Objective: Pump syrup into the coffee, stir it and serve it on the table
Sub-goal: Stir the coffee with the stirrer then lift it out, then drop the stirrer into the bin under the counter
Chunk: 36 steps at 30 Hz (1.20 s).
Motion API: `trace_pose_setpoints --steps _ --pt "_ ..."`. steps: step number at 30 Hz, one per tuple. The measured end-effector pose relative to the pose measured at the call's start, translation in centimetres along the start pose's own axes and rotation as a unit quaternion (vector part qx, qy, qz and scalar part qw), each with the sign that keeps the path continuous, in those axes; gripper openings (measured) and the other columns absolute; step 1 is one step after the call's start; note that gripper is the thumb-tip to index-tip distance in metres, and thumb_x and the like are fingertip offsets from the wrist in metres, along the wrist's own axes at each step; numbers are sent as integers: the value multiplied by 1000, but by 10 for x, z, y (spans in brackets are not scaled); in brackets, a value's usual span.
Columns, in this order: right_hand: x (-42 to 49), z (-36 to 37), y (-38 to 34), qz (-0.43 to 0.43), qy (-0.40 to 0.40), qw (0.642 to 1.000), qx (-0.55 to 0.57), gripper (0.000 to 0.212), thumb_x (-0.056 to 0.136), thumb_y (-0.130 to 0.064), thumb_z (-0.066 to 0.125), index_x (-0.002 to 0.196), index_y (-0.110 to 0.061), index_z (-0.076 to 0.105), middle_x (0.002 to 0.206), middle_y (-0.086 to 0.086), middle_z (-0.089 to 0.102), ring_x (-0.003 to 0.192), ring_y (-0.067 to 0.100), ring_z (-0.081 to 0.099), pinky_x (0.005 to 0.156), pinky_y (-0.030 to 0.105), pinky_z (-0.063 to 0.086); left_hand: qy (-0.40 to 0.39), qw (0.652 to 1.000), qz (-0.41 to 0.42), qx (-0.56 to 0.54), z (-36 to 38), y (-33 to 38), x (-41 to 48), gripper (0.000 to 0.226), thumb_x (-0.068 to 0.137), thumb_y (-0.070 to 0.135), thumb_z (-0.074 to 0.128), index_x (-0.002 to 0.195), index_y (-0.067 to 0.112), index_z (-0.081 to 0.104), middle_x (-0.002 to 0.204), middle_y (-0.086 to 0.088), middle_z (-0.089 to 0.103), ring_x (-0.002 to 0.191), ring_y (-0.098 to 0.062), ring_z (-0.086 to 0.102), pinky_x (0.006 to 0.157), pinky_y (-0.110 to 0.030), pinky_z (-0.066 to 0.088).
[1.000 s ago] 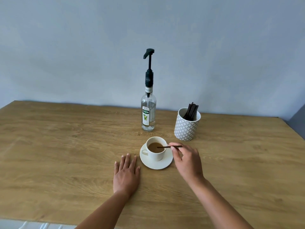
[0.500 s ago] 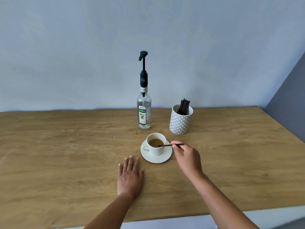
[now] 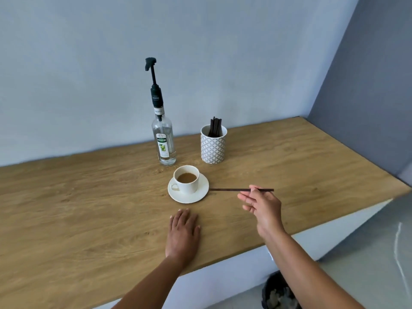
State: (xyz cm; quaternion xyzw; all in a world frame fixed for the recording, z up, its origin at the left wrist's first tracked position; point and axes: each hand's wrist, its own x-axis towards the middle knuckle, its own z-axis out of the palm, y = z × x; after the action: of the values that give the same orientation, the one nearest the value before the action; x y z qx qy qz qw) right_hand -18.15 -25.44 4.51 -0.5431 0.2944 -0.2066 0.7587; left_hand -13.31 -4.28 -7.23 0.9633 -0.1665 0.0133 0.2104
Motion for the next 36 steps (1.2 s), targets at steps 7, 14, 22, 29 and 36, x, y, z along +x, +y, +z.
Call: trace_pose_setpoints --steps 7,14,22,29,36 --pt "-37 -95 16 33 120 992 37 11 94 -10 57 101 -6 64 85 13 74 82 26 75 65 35 54 -58 996 72 14 21 61 1 51 100 48 36 147 31 42 162 -1 30 153 -23 14 125 -42 1" --pt "-74 -192 35 22 235 971 37 9 93 -10 57 97 -11 66 83 11 75 75 22 75 56 30 51 -98 985 143 25 44 124 4 52 100 49 36 147 27 43 161 -4 31 153 -25 14 124 -46 4" --pt "-87 -273 57 29 293 956 -7 10 93 -12 57 96 -15 66 94 12 74 81 19 75 62 32 53 -120 979 159 51 71 181 25 59 99 53 33 150 24 35 164 -9 25 153 -28 10 123 -52 4" --pt "-58 -324 93 87 309 944 -72 15 91 -12 53 92 -18 67 96 6 73 79 12 74 60 29 54 -78 990 92 73 92 209 39 61 96 57 27 150 31 33 162 -5 27 152 -27 12 122 -55 6" --pt "-17 -356 135 150 292 930 -165 16 89 -9 53 94 -12 68 83 2 71 76 16 72 73 44 61 -39 993 66 90 101 223 43 57 94 57 31 144 32 40 155 -5 36 148 -27 21 122 -52 11"
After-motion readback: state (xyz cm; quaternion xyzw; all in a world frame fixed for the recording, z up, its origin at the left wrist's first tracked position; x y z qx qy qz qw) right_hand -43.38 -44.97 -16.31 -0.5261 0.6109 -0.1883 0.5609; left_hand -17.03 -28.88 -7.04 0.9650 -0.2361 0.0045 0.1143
